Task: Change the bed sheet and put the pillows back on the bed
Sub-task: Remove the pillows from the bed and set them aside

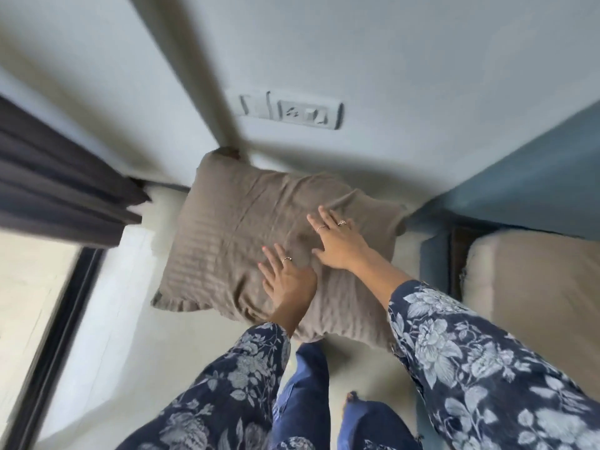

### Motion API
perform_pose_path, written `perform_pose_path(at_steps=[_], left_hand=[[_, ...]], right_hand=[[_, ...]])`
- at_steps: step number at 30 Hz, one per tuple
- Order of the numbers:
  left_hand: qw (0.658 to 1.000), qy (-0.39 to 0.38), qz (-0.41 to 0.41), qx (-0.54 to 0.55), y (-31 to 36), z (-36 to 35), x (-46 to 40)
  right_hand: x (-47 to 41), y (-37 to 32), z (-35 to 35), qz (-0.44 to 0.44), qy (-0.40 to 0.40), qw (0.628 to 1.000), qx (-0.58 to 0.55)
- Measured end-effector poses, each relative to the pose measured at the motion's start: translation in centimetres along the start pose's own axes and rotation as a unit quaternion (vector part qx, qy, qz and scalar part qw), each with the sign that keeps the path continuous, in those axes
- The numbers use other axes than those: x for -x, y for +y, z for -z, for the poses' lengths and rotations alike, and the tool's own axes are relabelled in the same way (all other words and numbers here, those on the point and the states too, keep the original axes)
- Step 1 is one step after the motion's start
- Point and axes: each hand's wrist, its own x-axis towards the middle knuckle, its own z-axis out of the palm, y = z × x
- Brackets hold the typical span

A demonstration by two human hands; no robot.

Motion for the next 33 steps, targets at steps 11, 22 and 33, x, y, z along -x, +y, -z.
perform_pose_path(at_steps=[11,22,33], left_hand=[[0.893,-0.068,-0.372,-0.245,17.6,-12.1,15.3],[0.723,-0.193,-0.523,-0.407,22.7,-33.9,38.9],[0.5,-0.268,-0.636,-0.523,22.4,-51.2,54.3]], right_hand=[[24.8,22.4,1.2,-0.325,0.139,0.926,-0.131],[55.8,35.6,-11.6,-0.539,0.174,0.77,-0.293],[73.4,39.0,-24.4,-0.684,0.231,0.526,-0.449]])
